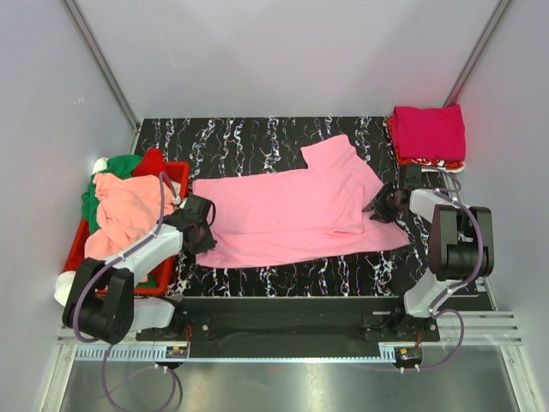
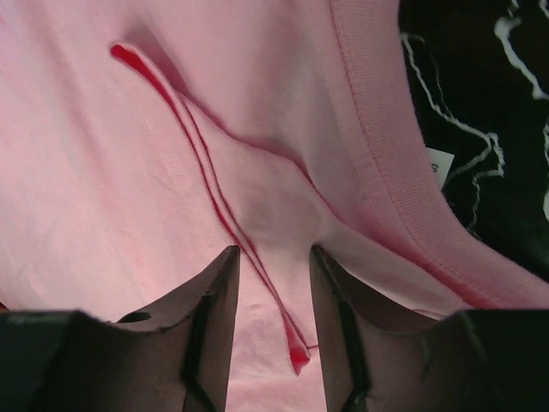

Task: Fold and stack the t-shirts
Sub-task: Fold the tshirt

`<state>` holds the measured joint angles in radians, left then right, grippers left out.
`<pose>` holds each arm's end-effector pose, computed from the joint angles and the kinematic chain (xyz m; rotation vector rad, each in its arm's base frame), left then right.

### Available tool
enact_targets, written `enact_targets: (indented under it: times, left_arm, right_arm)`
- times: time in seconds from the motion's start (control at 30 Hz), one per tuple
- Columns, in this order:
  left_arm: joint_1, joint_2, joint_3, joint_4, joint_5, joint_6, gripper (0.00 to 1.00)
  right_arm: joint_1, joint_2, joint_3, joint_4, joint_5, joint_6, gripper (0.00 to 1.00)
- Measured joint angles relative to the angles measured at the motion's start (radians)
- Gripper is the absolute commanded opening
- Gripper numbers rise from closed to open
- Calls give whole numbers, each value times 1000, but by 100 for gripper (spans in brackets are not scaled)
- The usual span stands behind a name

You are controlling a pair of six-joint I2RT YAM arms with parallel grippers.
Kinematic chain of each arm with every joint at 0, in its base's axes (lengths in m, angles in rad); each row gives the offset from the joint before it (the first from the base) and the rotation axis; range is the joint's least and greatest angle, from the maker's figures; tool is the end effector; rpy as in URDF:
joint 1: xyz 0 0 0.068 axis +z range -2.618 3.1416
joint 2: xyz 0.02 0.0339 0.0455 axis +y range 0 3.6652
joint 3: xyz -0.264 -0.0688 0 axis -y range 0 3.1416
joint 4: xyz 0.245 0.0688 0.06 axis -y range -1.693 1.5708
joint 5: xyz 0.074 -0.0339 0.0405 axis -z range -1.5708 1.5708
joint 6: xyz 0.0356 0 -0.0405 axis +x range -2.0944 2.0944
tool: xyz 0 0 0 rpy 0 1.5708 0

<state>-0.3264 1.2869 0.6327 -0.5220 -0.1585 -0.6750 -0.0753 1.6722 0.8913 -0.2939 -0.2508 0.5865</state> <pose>0.2092 -0.0649 0.1647 -0.5142 2.6712 -0.0715 0.3144 -0.0149 0.1509 0.7902 2.5637 0.4987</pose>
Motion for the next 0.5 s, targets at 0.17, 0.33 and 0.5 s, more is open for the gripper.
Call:
enact_targets:
  times: [0.17,0.33,0.5]
  left_arm:
    - [0,-62,10,-69,0,-13,11]
    - [-9,-92,69,-228,6,-67,6]
    - [-19,-206,77,-349,55,-122,8]
  right_arm:
    - [2,72,72,16,8,1,43]
    - [8,99,121,0,90,25,43]
    - [5,100,132,-21,165,64,43]
